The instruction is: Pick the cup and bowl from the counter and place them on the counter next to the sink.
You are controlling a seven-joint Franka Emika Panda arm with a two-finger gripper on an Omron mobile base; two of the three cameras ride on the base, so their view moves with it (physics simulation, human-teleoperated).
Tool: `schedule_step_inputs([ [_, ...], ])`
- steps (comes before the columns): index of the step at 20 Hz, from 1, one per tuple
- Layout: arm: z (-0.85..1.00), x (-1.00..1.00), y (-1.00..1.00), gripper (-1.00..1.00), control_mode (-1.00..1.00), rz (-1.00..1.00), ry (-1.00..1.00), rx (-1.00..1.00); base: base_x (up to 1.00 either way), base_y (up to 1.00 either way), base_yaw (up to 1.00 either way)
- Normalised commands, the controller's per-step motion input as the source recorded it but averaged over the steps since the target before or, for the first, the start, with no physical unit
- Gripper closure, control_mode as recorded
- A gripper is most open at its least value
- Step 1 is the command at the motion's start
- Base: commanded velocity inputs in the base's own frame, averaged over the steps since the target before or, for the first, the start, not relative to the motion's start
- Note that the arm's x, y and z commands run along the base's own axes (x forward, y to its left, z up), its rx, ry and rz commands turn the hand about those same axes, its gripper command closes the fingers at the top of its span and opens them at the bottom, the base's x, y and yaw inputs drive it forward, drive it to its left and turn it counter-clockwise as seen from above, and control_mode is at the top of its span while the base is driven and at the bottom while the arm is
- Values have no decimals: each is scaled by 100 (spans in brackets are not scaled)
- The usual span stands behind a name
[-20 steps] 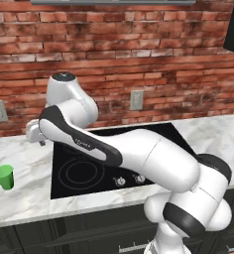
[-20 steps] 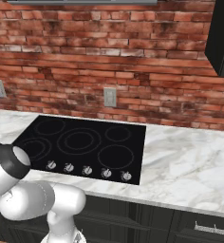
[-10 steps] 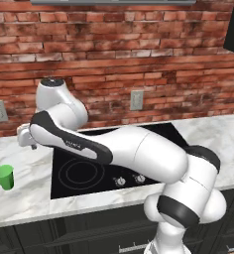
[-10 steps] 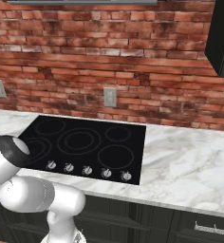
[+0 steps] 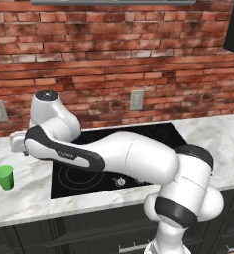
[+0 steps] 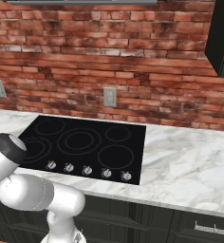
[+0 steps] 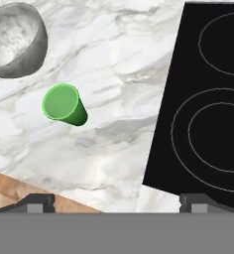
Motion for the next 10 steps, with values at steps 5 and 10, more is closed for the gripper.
schedule_step_inputs([
  [5, -29, 12, 9, -100, -100, -27, 0, 4, 0, 0, 0],
  [10, -17, 23, 15, -100, -100, -22, 0, 0, 0, 0, 0],
])
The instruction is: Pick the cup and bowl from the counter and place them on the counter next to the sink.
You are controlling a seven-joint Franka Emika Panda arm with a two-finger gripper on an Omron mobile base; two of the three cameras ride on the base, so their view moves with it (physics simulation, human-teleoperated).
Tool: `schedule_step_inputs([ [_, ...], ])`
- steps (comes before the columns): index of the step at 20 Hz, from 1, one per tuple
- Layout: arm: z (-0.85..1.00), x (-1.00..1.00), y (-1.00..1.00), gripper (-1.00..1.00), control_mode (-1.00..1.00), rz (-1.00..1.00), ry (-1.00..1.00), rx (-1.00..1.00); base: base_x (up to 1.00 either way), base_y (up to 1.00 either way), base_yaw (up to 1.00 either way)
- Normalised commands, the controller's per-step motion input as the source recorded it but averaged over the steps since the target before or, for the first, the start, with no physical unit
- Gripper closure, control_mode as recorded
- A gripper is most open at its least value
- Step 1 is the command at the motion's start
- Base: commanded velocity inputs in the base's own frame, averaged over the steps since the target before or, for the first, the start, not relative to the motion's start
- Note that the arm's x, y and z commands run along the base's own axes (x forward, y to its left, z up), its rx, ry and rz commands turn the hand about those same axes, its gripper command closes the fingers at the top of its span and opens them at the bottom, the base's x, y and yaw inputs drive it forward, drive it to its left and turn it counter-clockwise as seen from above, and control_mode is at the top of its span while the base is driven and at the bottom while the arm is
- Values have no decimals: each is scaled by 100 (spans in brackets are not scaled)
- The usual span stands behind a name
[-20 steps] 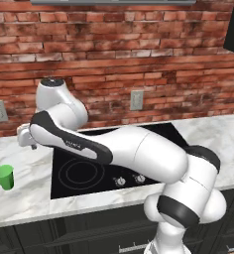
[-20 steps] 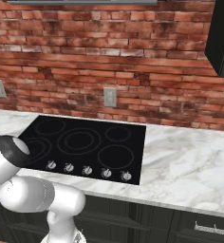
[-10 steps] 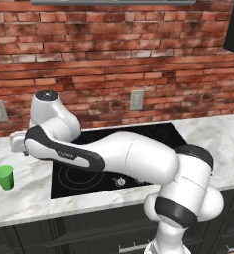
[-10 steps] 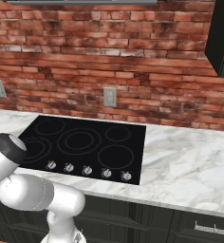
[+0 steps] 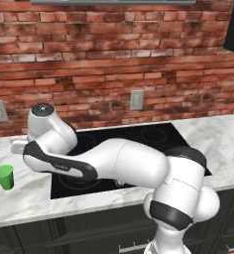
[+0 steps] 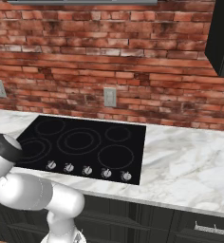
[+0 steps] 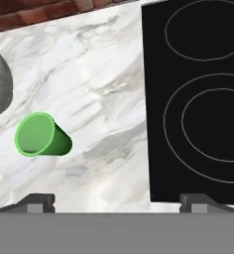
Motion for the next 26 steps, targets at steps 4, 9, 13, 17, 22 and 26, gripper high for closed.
schedule_step_inputs([
  [4, -4, 3, 24, -100, -100, -6, 4, 0, 0, 0, 0],
  [9, 0, 0, 27, -100, -100, 9, 11, 2, 0, 0, 0],
  [13, 0, 5, 28, -100, -100, 14, 11, 5, 0, 0, 0],
  [17, 0, 22, 6, -100, -100, 10, 3, 2, 0, 0, 0],
  [22, -5, 33, 4, -100, -100, 8, 0, 0, 0, 0, 0],
  [26, -11, 34, 25, -100, -100, 5, 0, 0, 0, 0, 0],
])
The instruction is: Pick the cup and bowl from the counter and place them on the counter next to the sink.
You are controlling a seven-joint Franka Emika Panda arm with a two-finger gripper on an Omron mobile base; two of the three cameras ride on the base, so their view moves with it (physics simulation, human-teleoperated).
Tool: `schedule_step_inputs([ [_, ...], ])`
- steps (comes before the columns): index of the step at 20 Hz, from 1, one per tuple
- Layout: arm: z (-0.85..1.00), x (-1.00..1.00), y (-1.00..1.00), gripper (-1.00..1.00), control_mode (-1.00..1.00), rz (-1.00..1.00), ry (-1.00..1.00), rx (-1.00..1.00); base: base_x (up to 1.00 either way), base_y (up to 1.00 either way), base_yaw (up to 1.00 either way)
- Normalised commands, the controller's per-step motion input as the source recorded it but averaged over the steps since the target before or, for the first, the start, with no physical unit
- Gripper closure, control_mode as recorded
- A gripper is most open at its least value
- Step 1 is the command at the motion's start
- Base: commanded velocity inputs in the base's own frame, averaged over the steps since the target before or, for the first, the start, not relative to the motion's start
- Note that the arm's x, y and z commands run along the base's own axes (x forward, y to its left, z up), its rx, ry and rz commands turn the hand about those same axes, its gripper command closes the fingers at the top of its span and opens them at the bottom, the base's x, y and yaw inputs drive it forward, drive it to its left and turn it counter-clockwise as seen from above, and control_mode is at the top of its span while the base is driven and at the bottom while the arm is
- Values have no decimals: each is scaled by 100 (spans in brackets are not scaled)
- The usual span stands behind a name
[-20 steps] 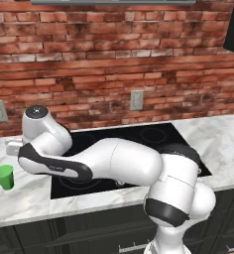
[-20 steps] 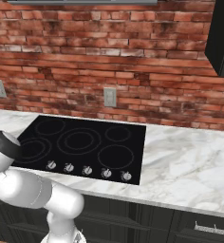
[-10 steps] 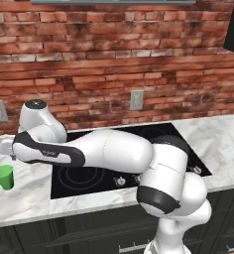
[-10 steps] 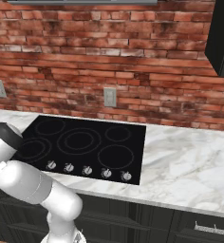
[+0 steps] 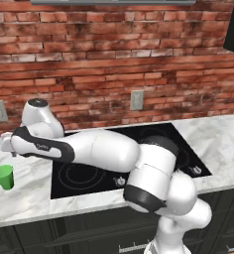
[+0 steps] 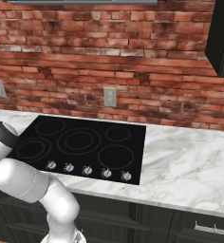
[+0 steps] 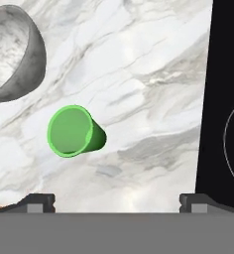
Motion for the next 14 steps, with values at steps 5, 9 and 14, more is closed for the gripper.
schedule_step_inputs([
  [5, -11, 31, 31, -100, -100, 4, 0, 0, 0, 0, 0],
  [9, 0, 9, 34, -100, -100, 1, 7, 0, 0, 0, 0],
  [14, -3, 1, 24, -100, -100, 0, 14, 0, 0, 0, 0],
])
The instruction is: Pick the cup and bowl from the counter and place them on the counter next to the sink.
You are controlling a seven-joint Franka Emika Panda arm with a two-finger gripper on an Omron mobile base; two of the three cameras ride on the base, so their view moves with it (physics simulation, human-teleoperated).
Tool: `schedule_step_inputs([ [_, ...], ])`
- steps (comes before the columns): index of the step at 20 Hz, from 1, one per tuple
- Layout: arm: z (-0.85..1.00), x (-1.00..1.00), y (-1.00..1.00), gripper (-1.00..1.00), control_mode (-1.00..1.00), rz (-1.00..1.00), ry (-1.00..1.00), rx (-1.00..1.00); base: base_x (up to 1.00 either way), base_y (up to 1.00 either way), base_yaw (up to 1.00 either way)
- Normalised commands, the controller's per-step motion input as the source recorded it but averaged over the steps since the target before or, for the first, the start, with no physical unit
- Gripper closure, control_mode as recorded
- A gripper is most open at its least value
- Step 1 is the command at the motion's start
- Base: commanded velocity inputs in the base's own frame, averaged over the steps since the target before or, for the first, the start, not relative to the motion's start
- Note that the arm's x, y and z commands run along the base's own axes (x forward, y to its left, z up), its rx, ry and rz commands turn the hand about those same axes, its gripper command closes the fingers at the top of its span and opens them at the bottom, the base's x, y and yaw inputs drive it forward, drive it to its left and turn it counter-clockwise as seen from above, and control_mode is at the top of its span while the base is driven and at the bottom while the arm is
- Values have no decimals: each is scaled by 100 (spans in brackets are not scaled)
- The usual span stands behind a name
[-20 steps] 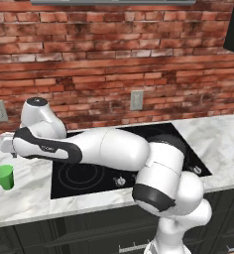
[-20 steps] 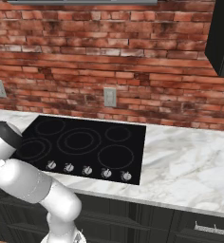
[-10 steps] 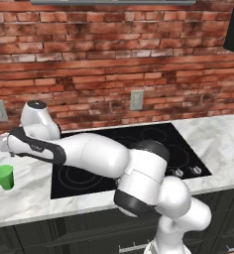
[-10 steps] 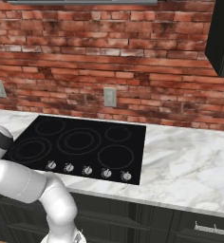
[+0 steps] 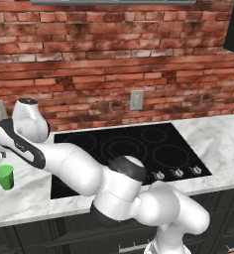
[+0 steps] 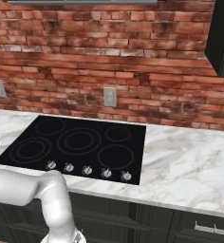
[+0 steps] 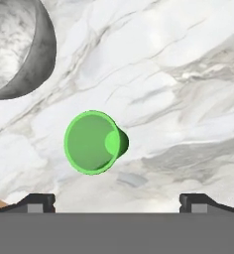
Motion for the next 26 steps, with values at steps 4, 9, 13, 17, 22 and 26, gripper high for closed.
schedule_step_inputs([
  [4, -19, 8, 11, -100, -100, 0, 10, 0, 0, 0, 0],
  [9, -29, 18, 7, -100, -100, 0, 5, 0, 0, 0, 0],
  [13, -28, 28, 6, -100, -100, 0, 0, 0, 0, 0, 0],
  [17, -37, 29, 18, -100, -100, 0, 0, 0, 0, 0, 0],
  [22, -18, 9, 33, -100, -100, 0, 0, 0, 0, 0, 0],
  [26, -19, 0, 20, -100, -100, 0, 1, 0, 0, 0, 0],
])
